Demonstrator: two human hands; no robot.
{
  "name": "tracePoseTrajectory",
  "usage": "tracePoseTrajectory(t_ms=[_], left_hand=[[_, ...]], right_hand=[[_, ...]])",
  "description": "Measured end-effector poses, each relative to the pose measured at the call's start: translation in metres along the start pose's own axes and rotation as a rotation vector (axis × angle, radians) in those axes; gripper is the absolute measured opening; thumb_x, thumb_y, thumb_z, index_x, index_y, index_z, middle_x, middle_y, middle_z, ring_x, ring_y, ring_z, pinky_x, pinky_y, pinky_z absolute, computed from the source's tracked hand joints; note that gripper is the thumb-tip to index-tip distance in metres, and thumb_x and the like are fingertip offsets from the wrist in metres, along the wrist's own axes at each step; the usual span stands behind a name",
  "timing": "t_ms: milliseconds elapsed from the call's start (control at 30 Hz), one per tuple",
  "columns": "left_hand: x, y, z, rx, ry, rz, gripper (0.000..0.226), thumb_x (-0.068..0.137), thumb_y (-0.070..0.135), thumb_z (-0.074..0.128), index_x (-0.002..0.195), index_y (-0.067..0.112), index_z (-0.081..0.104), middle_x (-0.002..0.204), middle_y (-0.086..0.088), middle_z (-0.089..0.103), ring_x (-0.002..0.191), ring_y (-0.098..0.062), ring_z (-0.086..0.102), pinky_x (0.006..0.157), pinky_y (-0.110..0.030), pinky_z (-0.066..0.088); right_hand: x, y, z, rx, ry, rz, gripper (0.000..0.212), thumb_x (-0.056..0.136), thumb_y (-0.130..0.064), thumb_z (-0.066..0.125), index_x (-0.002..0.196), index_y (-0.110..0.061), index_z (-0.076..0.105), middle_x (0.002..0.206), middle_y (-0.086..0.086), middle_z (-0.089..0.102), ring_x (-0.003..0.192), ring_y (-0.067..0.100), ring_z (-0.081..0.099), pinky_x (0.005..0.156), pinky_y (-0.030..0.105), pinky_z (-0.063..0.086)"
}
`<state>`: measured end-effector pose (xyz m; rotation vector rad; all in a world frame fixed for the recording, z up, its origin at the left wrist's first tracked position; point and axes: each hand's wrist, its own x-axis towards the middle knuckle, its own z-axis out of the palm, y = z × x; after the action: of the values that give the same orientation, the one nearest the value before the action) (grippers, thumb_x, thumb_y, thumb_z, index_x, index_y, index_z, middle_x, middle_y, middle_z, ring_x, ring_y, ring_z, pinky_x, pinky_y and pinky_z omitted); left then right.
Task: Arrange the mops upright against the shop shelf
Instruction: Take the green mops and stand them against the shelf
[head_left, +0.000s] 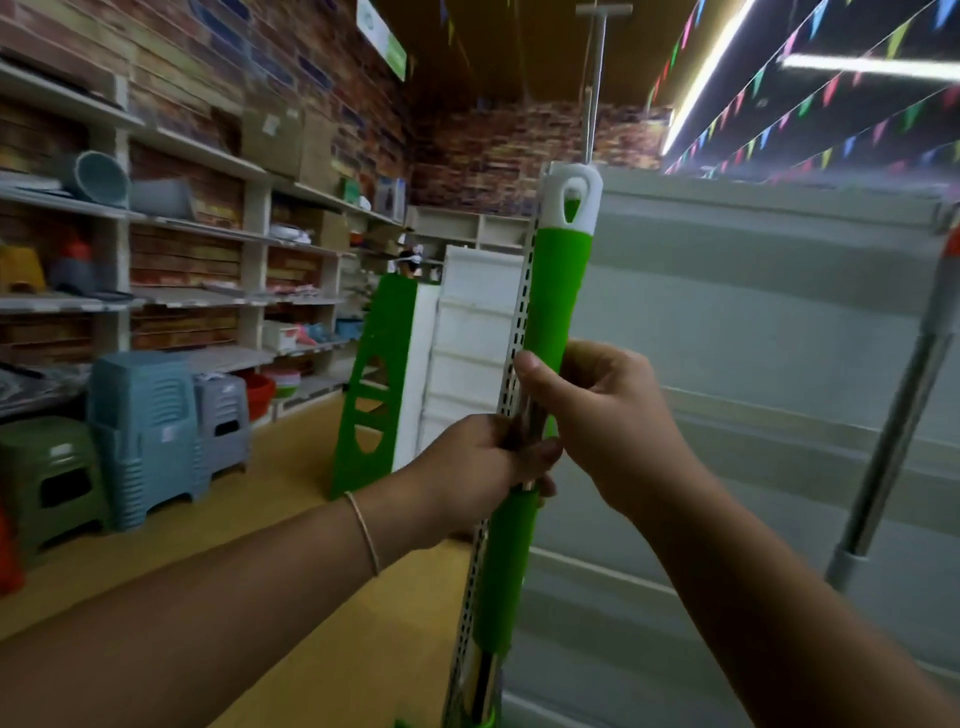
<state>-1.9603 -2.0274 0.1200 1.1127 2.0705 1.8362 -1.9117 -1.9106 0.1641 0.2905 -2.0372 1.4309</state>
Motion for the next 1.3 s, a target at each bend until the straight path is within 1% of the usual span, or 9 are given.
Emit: tracePoseTrajectory(t_ms=[67, 200, 333, 433, 567, 667, 1000, 1167, 1300], left_hand=[[0.013, 0.011, -0.007, 0.016, 0.019, 0.045, 0.006, 0.091, 0.0, 0.056, 0.088, 0.001, 0.062, 0.074, -0.01, 0.064, 0.068, -0.014, 0.064, 0.06, -0.02, 0.051], [0.032, 0.025, -0.021, 0.038, 0.028, 0.127, 0.015, 0.087, -0.001, 0.057, 0.1, -0.002, 0.066, 0.096, -0.025, 0.069, 0.091, -0.037, 0.068, 0.084, -0.046, 0.057], [0.038, 0.037, -0.032, 0.1, -0.017, 0.18, 0.018, 0.094, 0.009, 0.056, 0.108, 0.001, 0.063, 0.101, -0.022, 0.069, 0.095, -0.03, 0.068, 0.086, -0.04, 0.058], [0.045, 0.045, -0.037, 0.135, -0.037, 0.203, 0.01, 0.094, 0.015, 0.059, 0.101, 0.013, 0.065, 0.096, -0.009, 0.072, 0.092, -0.016, 0.07, 0.083, -0.032, 0.056], [0.05, 0.039, -0.038, 0.154, -0.016, 0.167, 0.016, 0.091, 0.023, 0.064, 0.098, 0.01, 0.066, 0.093, -0.011, 0.072, 0.091, -0.023, 0.069, 0.087, -0.04, 0.055], [0.053, 0.029, -0.036, 0.147, -0.007, 0.119, 0.025, 0.091, 0.033, 0.064, 0.094, 0.008, 0.068, 0.099, -0.02, 0.069, 0.096, -0.036, 0.066, 0.092, -0.049, 0.052], [0.077, 0.035, -0.032, 0.08, -0.014, 0.11, 0.029, 0.093, 0.041, 0.057, 0.094, 0.013, 0.064, 0.09, -0.011, 0.073, 0.093, -0.029, 0.069, 0.096, -0.051, 0.051], [0.089, 0.03, -0.027, 0.08, 0.034, 0.111, 0.029, 0.093, 0.043, 0.056, 0.091, 0.015, 0.064, 0.087, -0.01, 0.073, 0.091, -0.03, 0.07, 0.093, -0.053, 0.052], [0.099, 0.022, -0.025, 0.07, 0.048, 0.091, 0.031, 0.093, 0.044, 0.056, 0.092, 0.014, 0.063, 0.089, -0.012, 0.073, 0.092, -0.031, 0.07, 0.092, -0.054, 0.052]], right_hand=[[0.009, -0.004, 0.0, 0.006, 0.01, 0.005, 0.03, 0.092, -0.021, 0.067, 0.088, 0.008, 0.064, 0.066, 0.016, 0.059, 0.051, 0.02, 0.055, 0.045, 0.031, 0.047], [0.02, -0.011, 0.001, -0.015, 0.008, -0.014, 0.028, 0.092, -0.021, 0.068, 0.084, 0.006, 0.064, 0.066, 0.024, 0.06, 0.05, 0.023, 0.056, 0.048, 0.036, 0.05], [0.031, -0.022, -0.002, -0.029, 0.02, -0.021, 0.022, 0.091, -0.018, 0.068, 0.081, 0.002, 0.067, 0.061, 0.012, 0.062, 0.05, 0.021, 0.057, 0.052, 0.04, 0.051], [0.041, -0.031, -0.003, -0.044, 0.051, -0.033, 0.027, 0.09, -0.018, 0.069, 0.085, 0.007, 0.066, 0.07, 0.025, 0.065, 0.054, 0.025, 0.059, 0.052, 0.044, 0.052], [0.058, -0.036, -0.006, -0.121, 0.117, -0.039, 0.031, 0.089, -0.02, 0.071, 0.086, 0.01, 0.067, 0.043, -0.006, 0.049, 0.033, 0.001, 0.04, 0.036, 0.018, 0.034], [0.07, -0.04, -0.009, -0.126, 0.142, -0.038, 0.035, 0.089, -0.021, 0.071, 0.088, 0.013, 0.066, 0.035, -0.012, 0.036, 0.028, 0.002, 0.03, 0.034, 0.013, 0.025], [0.095, -0.049, -0.01, -0.169, 0.209, -0.035, 0.029, 0.088, -0.028, 0.073, 0.084, 0.001, 0.071, 0.069, 0.012, 0.051, 0.05, 0.011, 0.041, 0.053, 0.028, 0.036], [0.105, -0.044, -0.012, -0.158, 0.204, 0.0, 0.025, 0.087, -0.027, 0.073, 0.085, -0.002, 0.07, 0.083, 0.027, 0.066, 0.072, 0.023, 0.054, 0.079, 0.051, 0.056], [0.11, -0.038, -0.013, -0.167, 0.2, 0.035, 0.024, 0.088, -0.024, 0.073, 0.086, 0.0, 0.07, 0.105, 0.035, 0.066, 0.075, 0.024, 0.055, 0.091, 0.06, 0.05]])
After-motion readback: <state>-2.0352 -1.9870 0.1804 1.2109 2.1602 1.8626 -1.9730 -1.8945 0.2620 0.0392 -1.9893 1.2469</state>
